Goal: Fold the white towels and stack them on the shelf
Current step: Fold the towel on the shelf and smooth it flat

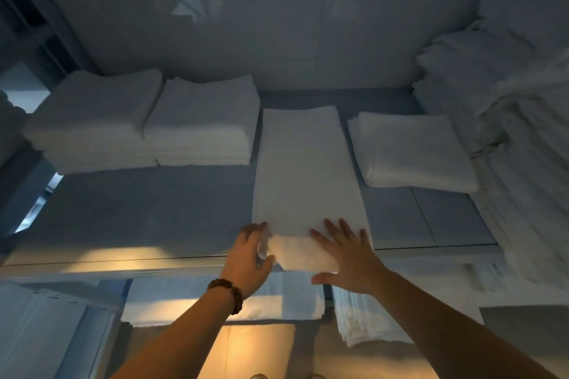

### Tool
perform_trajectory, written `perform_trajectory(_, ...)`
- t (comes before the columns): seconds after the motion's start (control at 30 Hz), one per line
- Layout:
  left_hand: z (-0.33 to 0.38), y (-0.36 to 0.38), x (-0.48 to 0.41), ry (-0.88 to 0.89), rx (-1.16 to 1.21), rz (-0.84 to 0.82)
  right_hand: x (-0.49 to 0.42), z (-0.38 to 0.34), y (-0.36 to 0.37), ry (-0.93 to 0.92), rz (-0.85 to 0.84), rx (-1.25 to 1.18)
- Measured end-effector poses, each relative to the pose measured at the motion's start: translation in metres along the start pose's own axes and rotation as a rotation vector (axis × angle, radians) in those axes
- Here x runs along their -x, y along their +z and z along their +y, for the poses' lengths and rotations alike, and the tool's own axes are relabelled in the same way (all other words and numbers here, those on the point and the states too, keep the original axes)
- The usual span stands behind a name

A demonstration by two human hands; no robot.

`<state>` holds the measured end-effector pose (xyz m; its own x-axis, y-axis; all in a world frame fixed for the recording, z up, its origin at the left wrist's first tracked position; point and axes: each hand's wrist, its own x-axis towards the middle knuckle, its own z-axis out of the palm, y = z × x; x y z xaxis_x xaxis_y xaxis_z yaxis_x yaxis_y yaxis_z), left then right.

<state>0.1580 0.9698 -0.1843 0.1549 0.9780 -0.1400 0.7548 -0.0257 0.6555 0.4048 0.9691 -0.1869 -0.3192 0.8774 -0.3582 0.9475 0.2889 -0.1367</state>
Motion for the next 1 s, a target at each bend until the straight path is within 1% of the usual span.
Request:
perform_trajectory(0.07,0.002,0.008,-0.001,-0.05,-0.068,0.071,0.001,-0.006,0.005,0.0,0.001,0.038)
perform_trajectory(0.13,0.006,0.017,-0.002,-0.117,-0.118,0.12,-0.001,-0.014,0.01,0.04,0.042,0.076)
perform_trajectory(0.23,0.014,0.029,-0.003,-0.187,-0.069,0.133,-0.002,-0.023,0.014,0.101,0.104,0.111)
perform_trajectory(0.37,0.024,0.037,-0.005,-0.096,0.063,0.106,-0.003,-0.022,0.017,0.116,0.131,0.101)
perform_trajectory(0.47,0.023,0.04,-0.003,-0.029,0.095,0.126,-0.001,-0.015,0.018,0.094,0.15,0.069)
perform_trajectory(0.57,0.018,0.039,-0.004,-0.012,0.127,0.147,0.008,-0.004,0.02,0.087,0.207,-0.004)
perform_trajectory(0.7,0.017,0.039,-0.002,-0.02,0.172,0.224,0.021,0.009,0.028,0.194,0.252,-0.065)
perform_trajectory(0.73,0.018,0.039,-0.001,-0.03,0.18,0.244,0.024,0.01,0.029,0.201,0.271,-0.116)
perform_trajectory(0.83,0.017,0.037,0.005,-0.035,0.172,0.269,0.03,0.007,0.029,0.22,0.392,-0.332)
perform_trajectory(1.0,0.005,0.022,0.013,0.079,0.081,0.274,0.035,0.014,0.032,0.29,0.471,-0.339)
